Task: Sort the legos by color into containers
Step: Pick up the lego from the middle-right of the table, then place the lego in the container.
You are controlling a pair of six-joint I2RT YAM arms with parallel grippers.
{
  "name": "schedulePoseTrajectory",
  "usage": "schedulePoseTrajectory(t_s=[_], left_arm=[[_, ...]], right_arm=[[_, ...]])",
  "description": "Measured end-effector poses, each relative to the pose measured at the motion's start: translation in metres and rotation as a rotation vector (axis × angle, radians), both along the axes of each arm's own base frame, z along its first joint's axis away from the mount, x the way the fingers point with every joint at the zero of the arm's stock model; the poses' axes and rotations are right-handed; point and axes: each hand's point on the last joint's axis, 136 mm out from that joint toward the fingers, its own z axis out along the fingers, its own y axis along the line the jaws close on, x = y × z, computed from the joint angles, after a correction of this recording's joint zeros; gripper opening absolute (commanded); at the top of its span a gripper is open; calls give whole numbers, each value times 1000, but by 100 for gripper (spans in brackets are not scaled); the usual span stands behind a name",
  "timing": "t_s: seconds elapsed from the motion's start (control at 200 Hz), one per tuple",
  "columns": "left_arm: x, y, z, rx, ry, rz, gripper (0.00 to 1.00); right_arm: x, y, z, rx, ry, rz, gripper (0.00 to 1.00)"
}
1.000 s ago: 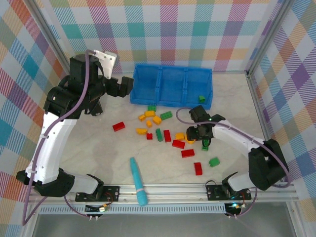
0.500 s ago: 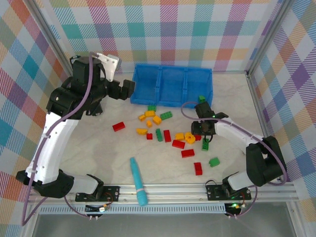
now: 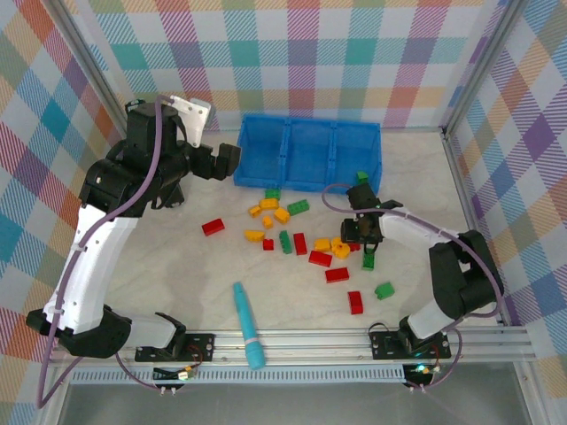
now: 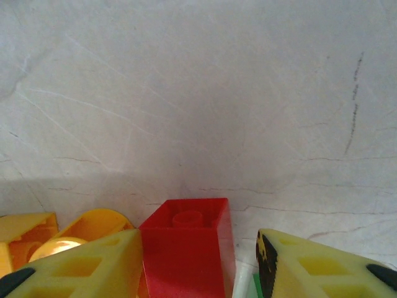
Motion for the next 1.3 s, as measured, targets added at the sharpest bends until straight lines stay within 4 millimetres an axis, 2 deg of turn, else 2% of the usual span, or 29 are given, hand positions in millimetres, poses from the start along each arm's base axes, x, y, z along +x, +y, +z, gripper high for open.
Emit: schedulePoseTrajectory(t_s=[0.11, 0.27, 0.675, 1.01, 1.09, 1.155, 1.21, 1.3], left_arm=[[0, 0, 0, -1, -1, 0, 100], [-1, 1, 1, -1, -2, 0, 100], [-1, 0, -1, 2, 2, 1, 100], [-3, 2, -2, 6, 1, 2, 100], [-5, 3, -1, 4, -4, 1, 100], [-6, 4, 0, 4, -7, 2, 100], [-7, 4, 1, 3, -10, 3, 100], [-8, 6, 2, 6, -16, 7, 100]], right_arm=[[-1, 0, -8, -9, 23, -1, 52], [2, -1, -10, -10, 25, -6, 48], [4, -3, -10, -11, 25, -13, 34], [-1, -7, -7, -32, 53, -14, 30], [1, -8, 0, -40, 55, -6, 30], [10, -5, 13, -36, 34, 4, 30], [20, 0, 28, -28, 1, 18, 30], [45, 10, 65, -7, -86, 48, 30]])
